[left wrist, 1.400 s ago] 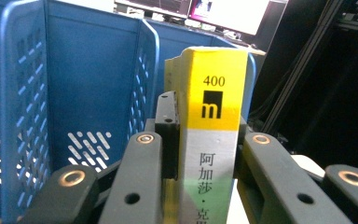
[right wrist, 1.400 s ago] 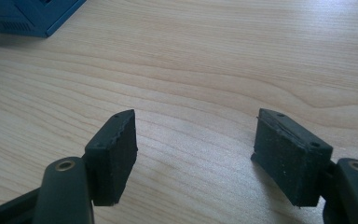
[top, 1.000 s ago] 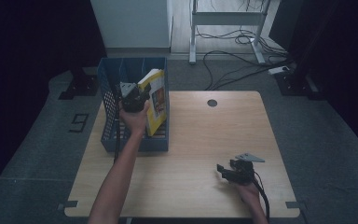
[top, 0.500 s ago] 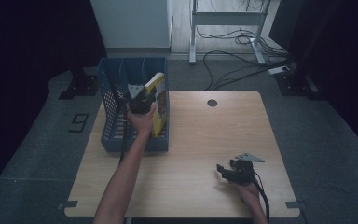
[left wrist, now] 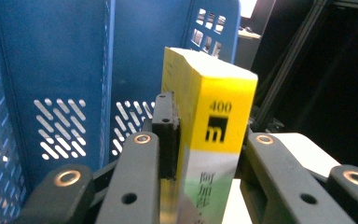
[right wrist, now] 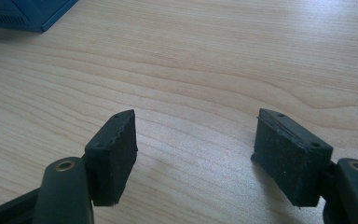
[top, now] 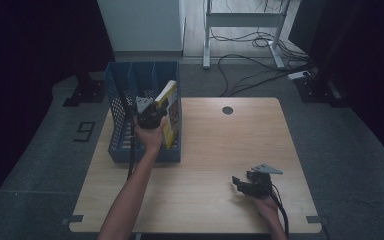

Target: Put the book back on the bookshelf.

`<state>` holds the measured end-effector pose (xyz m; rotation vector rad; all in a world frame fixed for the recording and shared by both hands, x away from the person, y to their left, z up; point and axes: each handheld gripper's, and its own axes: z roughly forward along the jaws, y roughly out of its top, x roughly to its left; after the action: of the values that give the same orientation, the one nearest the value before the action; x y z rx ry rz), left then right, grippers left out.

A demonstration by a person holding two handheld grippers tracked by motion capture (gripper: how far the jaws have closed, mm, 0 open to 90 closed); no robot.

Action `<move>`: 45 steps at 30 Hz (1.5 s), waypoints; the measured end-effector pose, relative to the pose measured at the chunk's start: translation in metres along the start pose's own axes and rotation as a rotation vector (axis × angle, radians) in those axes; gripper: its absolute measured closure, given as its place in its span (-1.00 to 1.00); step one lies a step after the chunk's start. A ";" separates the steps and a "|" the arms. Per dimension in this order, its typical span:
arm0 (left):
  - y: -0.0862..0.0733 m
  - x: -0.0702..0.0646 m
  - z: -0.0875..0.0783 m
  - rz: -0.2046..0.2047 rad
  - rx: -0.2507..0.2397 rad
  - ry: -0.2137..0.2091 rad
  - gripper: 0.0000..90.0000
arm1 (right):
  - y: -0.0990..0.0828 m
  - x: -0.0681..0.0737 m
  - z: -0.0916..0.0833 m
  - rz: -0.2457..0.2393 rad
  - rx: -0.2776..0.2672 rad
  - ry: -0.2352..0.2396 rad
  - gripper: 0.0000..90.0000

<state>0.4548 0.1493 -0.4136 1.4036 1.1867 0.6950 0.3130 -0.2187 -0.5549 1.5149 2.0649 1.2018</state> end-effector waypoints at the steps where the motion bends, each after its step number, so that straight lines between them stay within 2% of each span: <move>1: -0.001 0.000 -0.003 -0.004 0.004 -0.005 0.63 | 0.000 0.000 0.000 0.000 0.000 0.000 -0.36; 7: -0.010 -0.003 -0.021 0.010 0.019 -0.014 0.61 | 0.000 0.000 0.000 0.000 0.000 -0.001 -0.36; 13: -0.017 -0.006 -0.031 0.032 0.032 -0.023 0.60 | 0.000 0.001 0.000 -0.007 0.004 -0.007 -0.36; 17: -0.018 -0.006 -0.035 0.029 0.035 -0.037 0.58 | 0.000 0.001 0.000 -0.007 0.003 -0.008 -0.36; 22: -0.017 -0.010 -0.034 0.027 0.047 -0.044 0.51 | 0.000 0.001 0.000 -0.006 0.003 -0.007 -0.36; 29: -0.011 -0.014 -0.025 0.038 0.085 -0.020 0.46 | 0.000 0.001 0.000 -0.008 0.002 -0.007 -0.36; 34: -0.008 -0.013 -0.020 0.054 0.106 -0.005 0.53 | 0.000 0.001 0.000 -0.007 0.002 -0.006 -0.36; 39: -0.007 -0.014 -0.019 0.101 0.112 0.027 0.65 | 0.000 0.001 0.000 -0.007 0.002 -0.006 -0.36; 45: -0.003 -0.005 -0.017 0.087 0.100 0.037 0.68 | 0.000 0.001 0.000 -0.006 0.003 -0.005 -0.36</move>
<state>0.4368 0.1507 -0.4120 1.5388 1.2092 0.7339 0.3130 -0.2180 -0.5547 1.5106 2.0673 1.1926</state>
